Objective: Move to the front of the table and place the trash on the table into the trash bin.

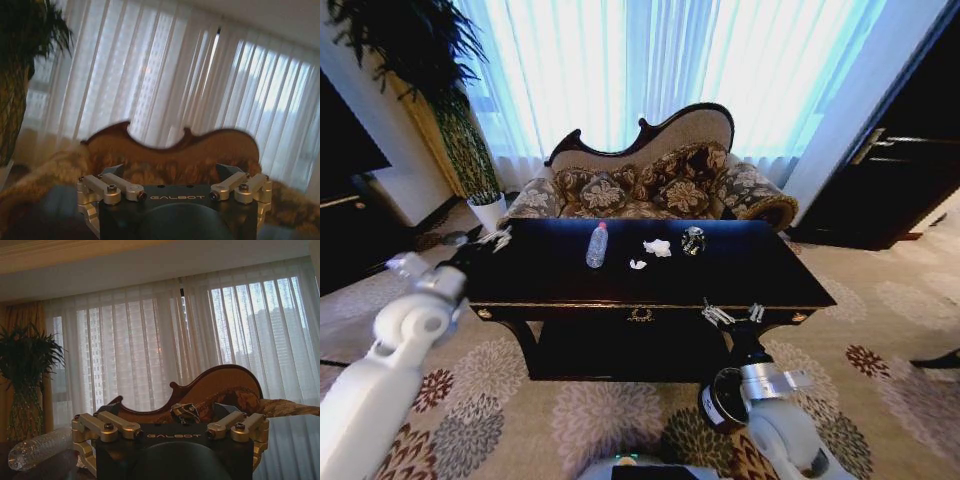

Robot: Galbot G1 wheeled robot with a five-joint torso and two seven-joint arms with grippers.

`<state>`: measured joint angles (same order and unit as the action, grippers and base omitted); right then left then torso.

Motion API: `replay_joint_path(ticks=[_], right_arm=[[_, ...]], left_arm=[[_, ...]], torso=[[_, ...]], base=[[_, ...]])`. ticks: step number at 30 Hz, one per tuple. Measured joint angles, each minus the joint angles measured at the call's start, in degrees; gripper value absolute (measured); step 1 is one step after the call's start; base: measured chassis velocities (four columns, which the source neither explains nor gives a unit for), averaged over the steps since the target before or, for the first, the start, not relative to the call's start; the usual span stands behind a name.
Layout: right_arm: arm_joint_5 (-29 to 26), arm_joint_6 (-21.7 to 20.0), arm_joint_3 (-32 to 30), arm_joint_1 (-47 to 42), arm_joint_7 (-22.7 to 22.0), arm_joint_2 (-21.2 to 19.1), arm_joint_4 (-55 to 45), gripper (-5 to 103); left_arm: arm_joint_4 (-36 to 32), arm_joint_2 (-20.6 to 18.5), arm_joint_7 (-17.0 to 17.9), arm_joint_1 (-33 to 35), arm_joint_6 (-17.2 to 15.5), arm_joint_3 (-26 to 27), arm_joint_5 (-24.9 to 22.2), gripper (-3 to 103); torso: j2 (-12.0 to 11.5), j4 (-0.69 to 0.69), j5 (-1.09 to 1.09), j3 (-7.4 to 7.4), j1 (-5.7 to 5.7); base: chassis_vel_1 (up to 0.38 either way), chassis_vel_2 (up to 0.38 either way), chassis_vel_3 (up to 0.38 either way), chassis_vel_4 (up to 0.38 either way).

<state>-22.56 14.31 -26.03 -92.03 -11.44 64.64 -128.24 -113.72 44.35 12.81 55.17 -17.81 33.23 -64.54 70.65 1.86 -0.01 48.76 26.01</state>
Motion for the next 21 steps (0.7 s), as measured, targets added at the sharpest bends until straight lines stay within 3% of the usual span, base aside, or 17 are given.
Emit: replay_joint_path(ticks=[2,9,11,14,16,18,21], right_arm=[[0.5,-0.1,0.4,0.0,0.1,0.3,0.2,100],[1.9,-0.1,1.7,0.2,0.4,1.0,1.6,100],[2.5,-0.2,2.4,0.6,0.6,1.5,2.1,100],[2.7,-0.3,2.7,0.8,0.8,1.6,2.3,100],[3.1,-0.3,3.0,1.2,1.0,1.6,3.0,100],[3.2,-0.3,3.1,1.4,1.0,1.6,3.3,100],[3.4,-0.1,3.4,2.0,1.0,1.5,4.5,100]], left_arm=[[1.1,0.2,4.2,-3.8,-2.0,-4.5,0.5,100],[4.7,1.9,9.3,-11.5,-4.3,-14.1,4.5,100],[6.7,4.8,11.9,-15.6,-5.4,-19.1,6.7,100],[7.7,6.5,13.7,-17.3,-6.3,-21.4,7.3,100],[9.3,9.9,16.5,-19.5,-7.9,-24.9,9.1,100],[9.9,10.9,16.9,-19.9,-8.2,-25.8,10.1,103],[10.7,14.5,16.8,-20.9,-8.2,-28.5,14.9,99]], torso=[[0.0,0.01,0.0,0.0,0.0],[0.0,-0.01,0.0,0.0,0.0],[0.0,0.0,0.0,0.0,0.0],[0.0,0.01,0.0,0.0,0.0],[0.0,0.0,0.01,0.0,0.0],[0.0,0.01,0.01,0.0,0.0],[0.0,0.0,0.01,0.0,0.0]], base=[[0.0,0.0,0.0,0.0],[0.0,0.0,0.0,0.0],[0.0,0.0,0.0,0.0],[0.0,0.0,0.0,0.0],[0.0,0.0,0.0,0.0],[0.0,0.0,0.0,0.0],[0.0,0.0,0.0,0.0]])
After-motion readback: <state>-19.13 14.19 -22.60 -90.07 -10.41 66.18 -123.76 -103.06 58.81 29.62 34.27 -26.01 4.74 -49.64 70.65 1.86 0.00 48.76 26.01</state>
